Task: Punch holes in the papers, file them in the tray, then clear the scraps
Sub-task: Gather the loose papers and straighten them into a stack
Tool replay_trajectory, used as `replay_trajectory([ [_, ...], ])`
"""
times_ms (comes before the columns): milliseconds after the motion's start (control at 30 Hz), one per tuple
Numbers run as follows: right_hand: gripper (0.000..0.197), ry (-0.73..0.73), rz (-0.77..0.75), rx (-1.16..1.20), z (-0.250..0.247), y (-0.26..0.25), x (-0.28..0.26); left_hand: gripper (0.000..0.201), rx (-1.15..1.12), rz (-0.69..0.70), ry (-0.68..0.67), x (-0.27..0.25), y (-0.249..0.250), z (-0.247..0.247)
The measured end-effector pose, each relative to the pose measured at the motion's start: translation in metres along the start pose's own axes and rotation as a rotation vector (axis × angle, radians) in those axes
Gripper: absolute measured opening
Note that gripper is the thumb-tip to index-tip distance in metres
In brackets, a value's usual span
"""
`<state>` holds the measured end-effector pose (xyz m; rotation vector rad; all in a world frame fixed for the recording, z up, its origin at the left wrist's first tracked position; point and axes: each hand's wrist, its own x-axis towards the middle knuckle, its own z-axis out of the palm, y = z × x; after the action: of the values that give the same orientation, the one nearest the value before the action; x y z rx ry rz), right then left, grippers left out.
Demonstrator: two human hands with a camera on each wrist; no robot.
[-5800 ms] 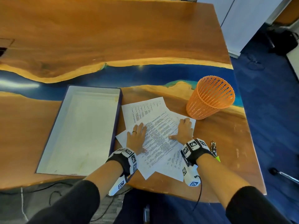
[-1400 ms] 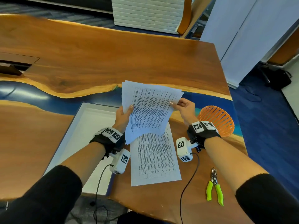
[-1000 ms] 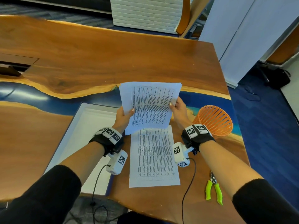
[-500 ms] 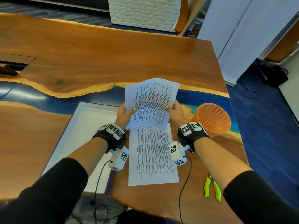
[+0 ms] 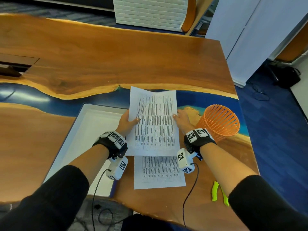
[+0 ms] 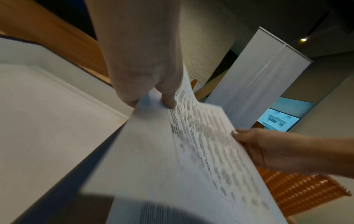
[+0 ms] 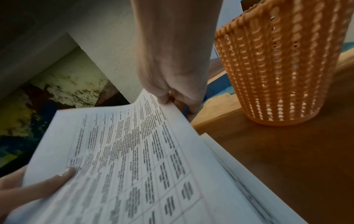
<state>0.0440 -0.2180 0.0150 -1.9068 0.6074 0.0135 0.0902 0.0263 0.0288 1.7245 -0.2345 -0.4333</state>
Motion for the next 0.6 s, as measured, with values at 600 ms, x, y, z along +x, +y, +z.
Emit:
replay_trajectory([
  [600,0.089,-0.265,-0.163,-0.889,0.047,0.052,-0.012,0.031,0.084,-0.113,0.056,-0.032,-0.049,-0.053],
])
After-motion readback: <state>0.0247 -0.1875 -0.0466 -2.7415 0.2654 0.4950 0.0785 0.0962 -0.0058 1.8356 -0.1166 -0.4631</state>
